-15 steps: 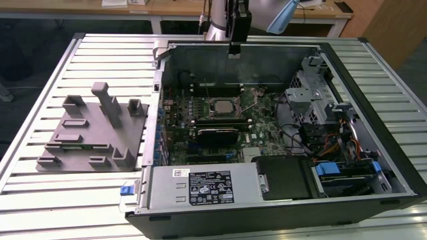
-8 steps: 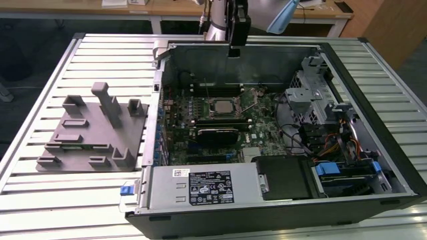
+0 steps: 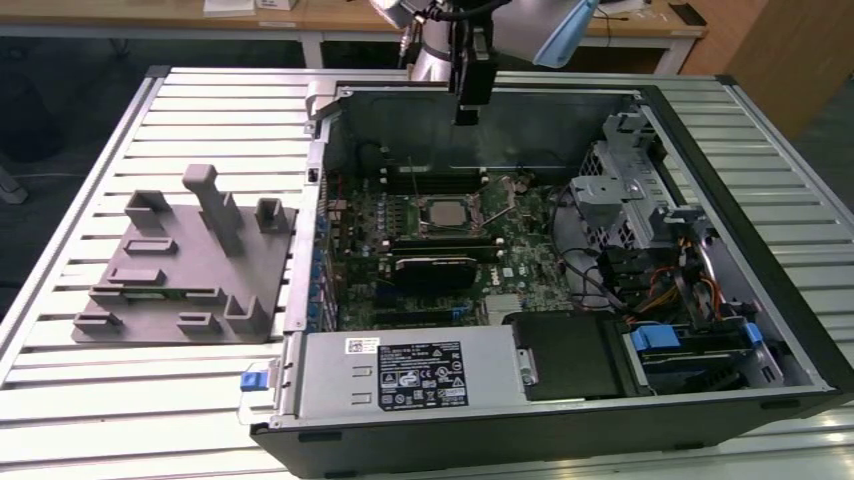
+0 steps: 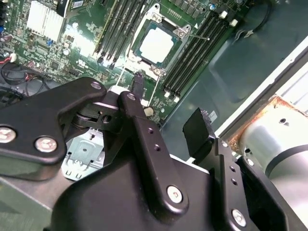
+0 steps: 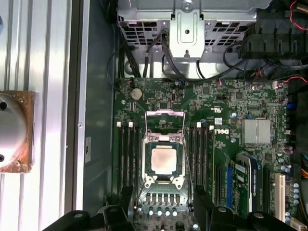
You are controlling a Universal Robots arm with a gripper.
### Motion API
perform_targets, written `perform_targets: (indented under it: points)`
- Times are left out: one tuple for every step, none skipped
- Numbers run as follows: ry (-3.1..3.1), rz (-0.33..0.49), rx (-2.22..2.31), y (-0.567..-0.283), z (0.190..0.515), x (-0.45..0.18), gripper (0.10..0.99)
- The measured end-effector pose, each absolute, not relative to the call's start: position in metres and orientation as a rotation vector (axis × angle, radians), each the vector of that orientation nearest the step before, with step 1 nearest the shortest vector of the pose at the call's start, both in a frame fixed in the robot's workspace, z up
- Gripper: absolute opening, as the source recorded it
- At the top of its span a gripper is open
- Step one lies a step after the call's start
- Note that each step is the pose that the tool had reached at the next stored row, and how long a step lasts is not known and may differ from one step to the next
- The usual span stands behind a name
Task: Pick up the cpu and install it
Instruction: 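Place the cpu into insertion slot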
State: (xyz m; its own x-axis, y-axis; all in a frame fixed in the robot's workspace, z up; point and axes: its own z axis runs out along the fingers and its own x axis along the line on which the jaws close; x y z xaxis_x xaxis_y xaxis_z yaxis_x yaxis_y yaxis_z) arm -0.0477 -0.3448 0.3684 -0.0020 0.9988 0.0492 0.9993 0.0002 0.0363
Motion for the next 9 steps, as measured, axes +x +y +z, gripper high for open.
perform_targets:
  points:
    - [-2.215, -0.095, -2.213, -0.3448, 0.3671, -0.0476, 0.608]
    - [-2.215, -0.095, -2.213, -0.3448, 0.3662, -0.0476, 0.608]
    - [-2.215, -0.095, -2.213, -0.3448, 0.3653, -0.0476, 0.608]
    - [-2.215, -0.095, -2.213, -0.3448, 0.3646, -0.0476, 0.608]
    - [-2.215, -0.095, -2.213, -0.3448, 0.3637, -0.0476, 0.608]
    - [-2.215, -0.095, -2.213, -0.3448, 0.3628, -0.0476, 0.608]
    - [-2.215, -0.094, -2.213, -0.3448, 0.3622, -0.0476, 0.608]
    - [-2.215, -0.095, -2.213, -0.3448, 0.3615, -0.0476, 0.608]
    - [-2.215, -0.095, -2.213, -0.3448, 0.3609, -0.0476, 0.608]
